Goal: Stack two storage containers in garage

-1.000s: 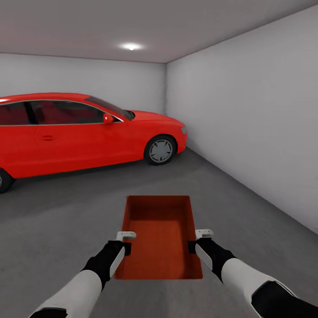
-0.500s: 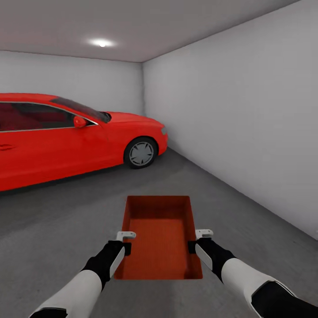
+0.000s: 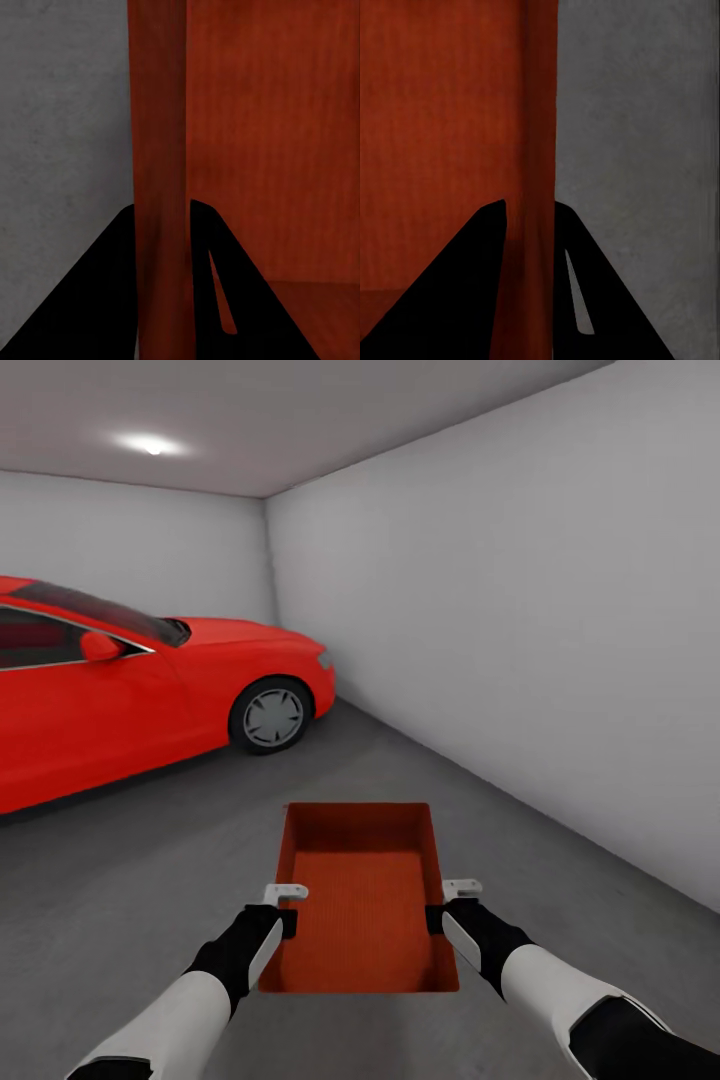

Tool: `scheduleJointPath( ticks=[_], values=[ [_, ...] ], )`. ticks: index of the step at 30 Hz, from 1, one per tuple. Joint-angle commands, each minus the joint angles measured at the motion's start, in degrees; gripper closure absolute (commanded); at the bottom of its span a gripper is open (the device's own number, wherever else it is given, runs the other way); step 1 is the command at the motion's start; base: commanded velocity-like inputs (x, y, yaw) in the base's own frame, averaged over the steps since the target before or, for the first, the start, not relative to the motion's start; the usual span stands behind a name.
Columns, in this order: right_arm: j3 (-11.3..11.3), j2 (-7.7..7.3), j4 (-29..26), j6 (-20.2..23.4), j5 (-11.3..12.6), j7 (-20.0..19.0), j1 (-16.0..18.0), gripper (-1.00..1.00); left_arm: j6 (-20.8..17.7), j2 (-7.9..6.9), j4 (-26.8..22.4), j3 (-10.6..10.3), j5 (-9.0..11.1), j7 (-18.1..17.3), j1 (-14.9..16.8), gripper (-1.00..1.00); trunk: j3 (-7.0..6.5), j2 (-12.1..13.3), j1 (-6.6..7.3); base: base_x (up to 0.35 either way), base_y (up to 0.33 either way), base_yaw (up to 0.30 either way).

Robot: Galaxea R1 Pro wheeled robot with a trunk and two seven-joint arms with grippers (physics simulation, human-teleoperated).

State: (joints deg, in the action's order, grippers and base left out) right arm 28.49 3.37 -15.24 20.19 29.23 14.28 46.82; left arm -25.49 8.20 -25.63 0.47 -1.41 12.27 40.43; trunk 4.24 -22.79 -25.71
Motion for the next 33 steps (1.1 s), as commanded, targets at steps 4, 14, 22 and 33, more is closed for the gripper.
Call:
scheduleJointPath(
  ticks=[4,14,22,33],
  values=[
    [2.27,-0.03,-0.32,0.01,1.27,0.4,0.11,1.0,-3.34,-0.64,2.6,-0.71,-1.14,0.47,0.0,1.0,0.12,-0.13,-0.07,0.321,0.0,-0.288],
    [2.27,-0.03,-0.32,0.03,1.27,0.4,0.11,1.0,-3.34,-0.64,2.6,-0.7,-1.14,0.47,0.0,1.0,0.12,-0.13,-0.07,0.321,0.0,-0.288],
    [2.27,-0.03,-0.32,-0.01,1.27,0.4,0.11,1.0,-3.34,-0.64,2.6,-0.69,-1.14,0.47,0.0,1.0,0.12,-0.13,-0.07,0.321,0.0,-0.288],
    [2.27,-0.03,-0.32,0.0,1.27,0.4,0.11,1.0,-3.26,-0.64,2.52,-0.69,-1.14,0.47,0.0,1.0,0.12,-0.13,-0.07,0.321,0.0,-0.289]
  ],
)
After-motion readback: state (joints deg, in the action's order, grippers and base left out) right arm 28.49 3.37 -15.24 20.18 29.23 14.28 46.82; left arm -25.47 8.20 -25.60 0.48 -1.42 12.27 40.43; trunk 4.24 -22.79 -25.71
